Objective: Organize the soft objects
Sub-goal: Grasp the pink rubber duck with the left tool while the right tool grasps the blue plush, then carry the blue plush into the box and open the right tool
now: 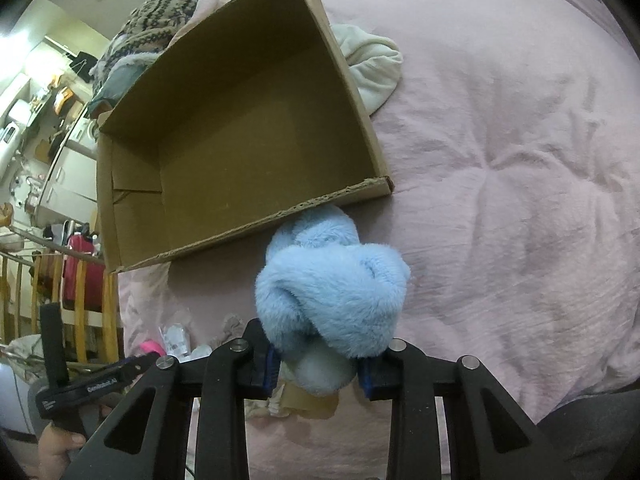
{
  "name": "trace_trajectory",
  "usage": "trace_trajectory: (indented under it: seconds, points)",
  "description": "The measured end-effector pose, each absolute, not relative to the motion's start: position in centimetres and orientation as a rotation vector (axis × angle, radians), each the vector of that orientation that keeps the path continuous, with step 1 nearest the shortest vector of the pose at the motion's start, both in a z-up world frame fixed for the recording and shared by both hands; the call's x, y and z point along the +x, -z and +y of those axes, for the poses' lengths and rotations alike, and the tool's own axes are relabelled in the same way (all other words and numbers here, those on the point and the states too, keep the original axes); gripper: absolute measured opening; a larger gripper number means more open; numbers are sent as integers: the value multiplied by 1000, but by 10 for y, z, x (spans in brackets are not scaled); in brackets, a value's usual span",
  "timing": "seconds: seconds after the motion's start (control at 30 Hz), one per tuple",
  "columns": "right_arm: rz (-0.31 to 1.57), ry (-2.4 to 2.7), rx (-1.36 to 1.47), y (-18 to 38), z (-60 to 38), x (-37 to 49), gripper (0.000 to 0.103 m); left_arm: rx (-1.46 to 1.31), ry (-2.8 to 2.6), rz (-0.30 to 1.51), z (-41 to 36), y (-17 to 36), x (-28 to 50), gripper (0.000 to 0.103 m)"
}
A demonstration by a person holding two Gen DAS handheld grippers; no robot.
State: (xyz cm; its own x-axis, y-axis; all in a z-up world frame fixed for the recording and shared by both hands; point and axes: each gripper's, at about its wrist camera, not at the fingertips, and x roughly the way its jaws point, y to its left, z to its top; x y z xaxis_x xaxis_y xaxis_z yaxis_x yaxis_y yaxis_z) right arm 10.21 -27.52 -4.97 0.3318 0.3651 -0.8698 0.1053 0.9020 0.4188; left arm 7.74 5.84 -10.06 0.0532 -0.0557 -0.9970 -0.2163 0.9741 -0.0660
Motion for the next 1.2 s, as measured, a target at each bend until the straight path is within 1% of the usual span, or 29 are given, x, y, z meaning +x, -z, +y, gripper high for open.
trace_trajectory:
  seconds: [0.03,0.07,0.1,0.17,0.23,0.27,0.37,0.57,0.8,0.97,1.07,1.2]
  points:
    - [1230,-177,442,51,-272,101,32,-223,-125,1526,59,103,77,64]
    - [1228,-179,446,51,-273,101,32,-225,-124,1534,59,106,76,56]
    - [1226,-182,451,50,-273,101,32,-232,-117,1541,59,107,77,43]
    - [1218,-187,454,49,-266,97,32,-250,-102,1562,59,110,76,34]
    - [1210,-191,451,46,-268,95,32,-237,-88,1569,57,109,74,31]
    - [1209,-194,451,46,-268,94,32,-231,-83,1563,55,108,74,24]
    - [1208,-200,449,45,-270,91,32,-237,-101,1537,54,105,72,24]
    - [1194,-209,446,39,-271,85,32,-226,-124,1472,51,79,62,24]
    - [1167,-240,441,22,-269,67,32,-176,-118,1364,40,32,50,24]
    - [1091,-263,424,-2,-268,51,32,-182,-109,1304,34,6,41,24]
    - [989,-258,413,-23,-274,41,32,-186,-111,1235,30,-8,39,24]
    - [874,-247,392,-49,-281,39,32,-186,-105,1125,28,-41,40,24]
